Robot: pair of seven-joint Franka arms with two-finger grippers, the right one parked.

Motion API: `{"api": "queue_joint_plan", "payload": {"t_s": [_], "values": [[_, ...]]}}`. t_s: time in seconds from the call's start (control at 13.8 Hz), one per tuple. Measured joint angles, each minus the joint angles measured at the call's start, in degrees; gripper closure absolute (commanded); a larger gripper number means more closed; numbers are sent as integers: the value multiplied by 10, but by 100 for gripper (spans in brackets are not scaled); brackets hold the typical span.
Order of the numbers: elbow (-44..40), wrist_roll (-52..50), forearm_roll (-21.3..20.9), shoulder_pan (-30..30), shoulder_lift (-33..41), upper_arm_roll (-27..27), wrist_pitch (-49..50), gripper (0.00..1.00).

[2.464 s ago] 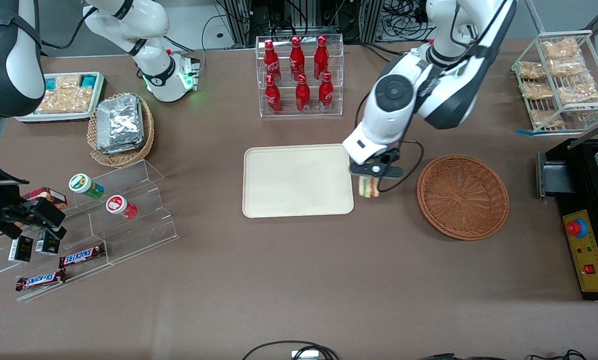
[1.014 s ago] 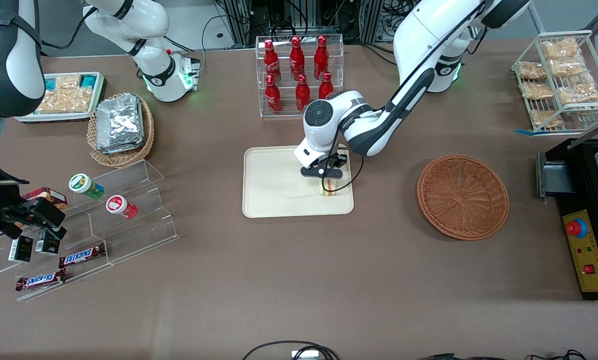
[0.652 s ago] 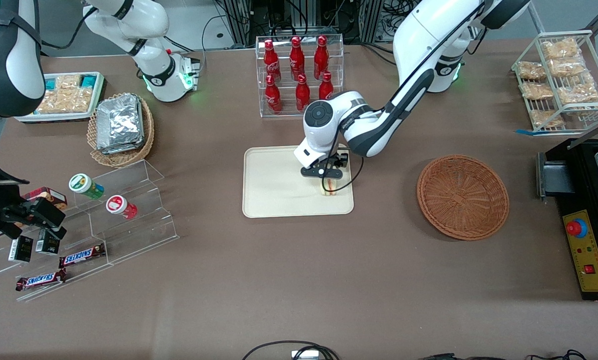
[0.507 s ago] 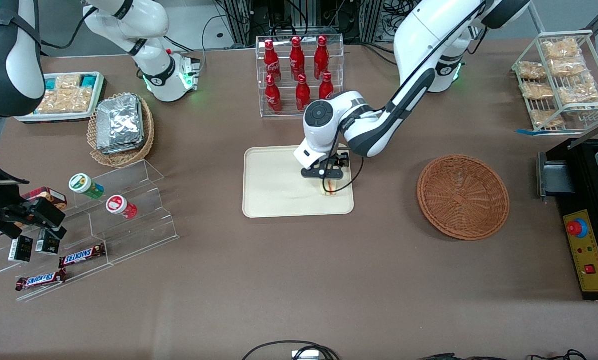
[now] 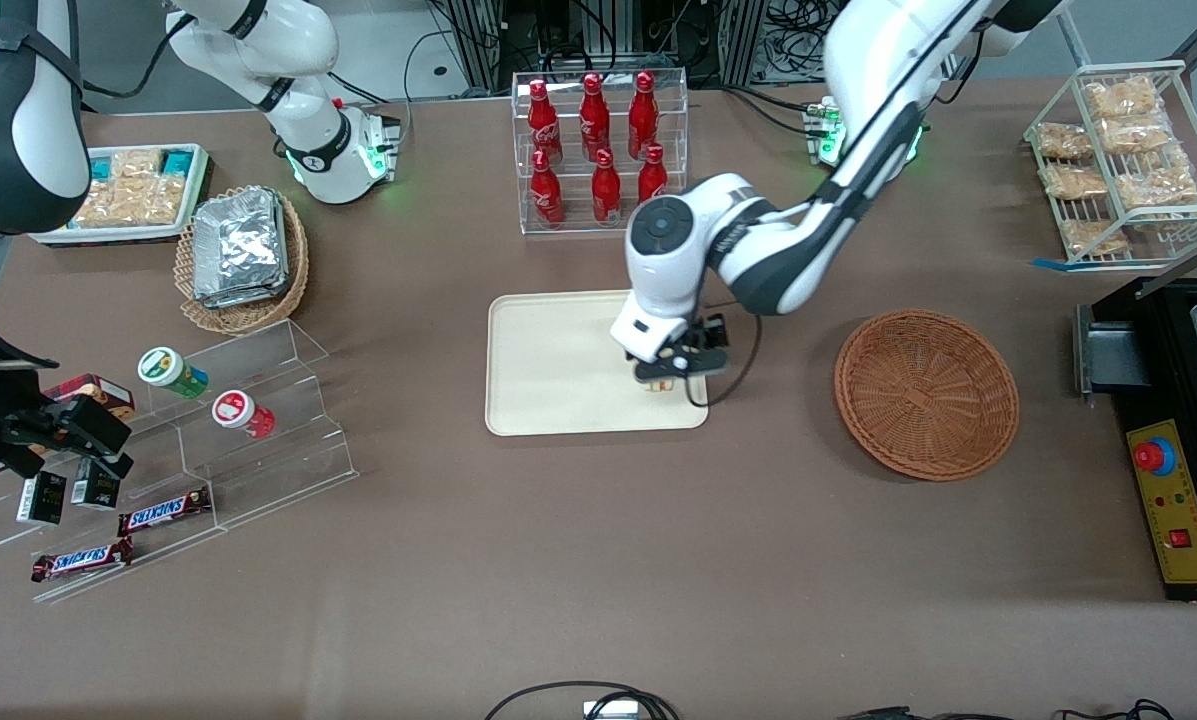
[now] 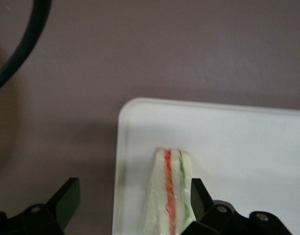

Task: Place sandwich from basket to tray
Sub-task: 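Raise the left gripper away from the tray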

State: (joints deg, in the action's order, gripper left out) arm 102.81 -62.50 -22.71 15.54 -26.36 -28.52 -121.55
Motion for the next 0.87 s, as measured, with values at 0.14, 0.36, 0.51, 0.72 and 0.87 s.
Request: {"api": "queue_joint_plan", "payload": {"t_s": [0.14, 0.36, 0.51, 0.72, 0.87], "values": [[-22, 0, 0, -25, 13, 1, 35, 1], [-47, 0, 0, -60, 38, 1, 102, 1], [-52, 1, 3, -92, 56, 1, 117, 1], [-53, 45, 25, -142, 82, 2, 119, 1], [-54, 90, 45, -170, 99, 2, 134, 1]]}}
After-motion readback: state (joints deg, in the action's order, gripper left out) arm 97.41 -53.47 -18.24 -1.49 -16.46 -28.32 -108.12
